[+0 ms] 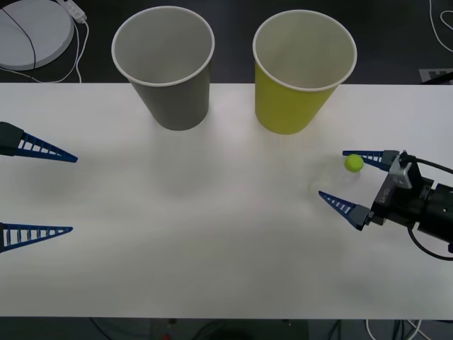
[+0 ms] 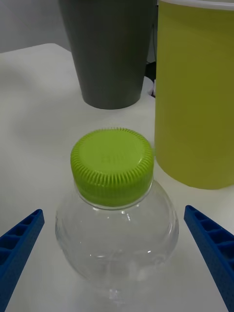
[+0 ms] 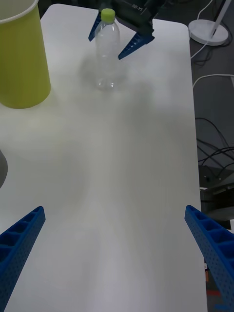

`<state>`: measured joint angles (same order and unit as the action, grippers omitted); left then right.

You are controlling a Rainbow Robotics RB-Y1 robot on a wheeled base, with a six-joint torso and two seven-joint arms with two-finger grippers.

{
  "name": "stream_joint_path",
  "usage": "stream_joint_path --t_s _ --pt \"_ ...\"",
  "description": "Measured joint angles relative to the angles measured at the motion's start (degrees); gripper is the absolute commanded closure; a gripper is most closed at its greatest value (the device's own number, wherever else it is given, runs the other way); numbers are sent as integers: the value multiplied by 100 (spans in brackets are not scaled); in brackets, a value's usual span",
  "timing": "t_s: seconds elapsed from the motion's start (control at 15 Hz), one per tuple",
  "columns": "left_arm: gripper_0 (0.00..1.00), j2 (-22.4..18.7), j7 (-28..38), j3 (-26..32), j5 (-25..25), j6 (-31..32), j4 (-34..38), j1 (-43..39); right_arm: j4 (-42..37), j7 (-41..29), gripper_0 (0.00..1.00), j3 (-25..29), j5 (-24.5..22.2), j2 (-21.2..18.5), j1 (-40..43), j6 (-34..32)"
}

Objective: Put the can into the green bin and the plastic bottle into the gray bin

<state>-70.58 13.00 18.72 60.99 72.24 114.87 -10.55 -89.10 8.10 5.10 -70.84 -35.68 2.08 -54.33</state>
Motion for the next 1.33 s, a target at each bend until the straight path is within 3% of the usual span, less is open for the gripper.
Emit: stream_joint_path --t_s 0.2,0.27,0.33,1.33 --pt "0 0 0 0 0 0 0 0 -1 -44 0 -160 -23 0 -84 153" --pt "0 0 0 0 0 0 0 0 -1 -53 73 -195 -23 0 -104 188" --pt "0 0 0 0 0 0 0 0 -1 -63 100 -218 -32 0 -113 201" --pt "0 0 1 0 0 0 0 0 -2 -147 100 -129 11 -8 -145 78"
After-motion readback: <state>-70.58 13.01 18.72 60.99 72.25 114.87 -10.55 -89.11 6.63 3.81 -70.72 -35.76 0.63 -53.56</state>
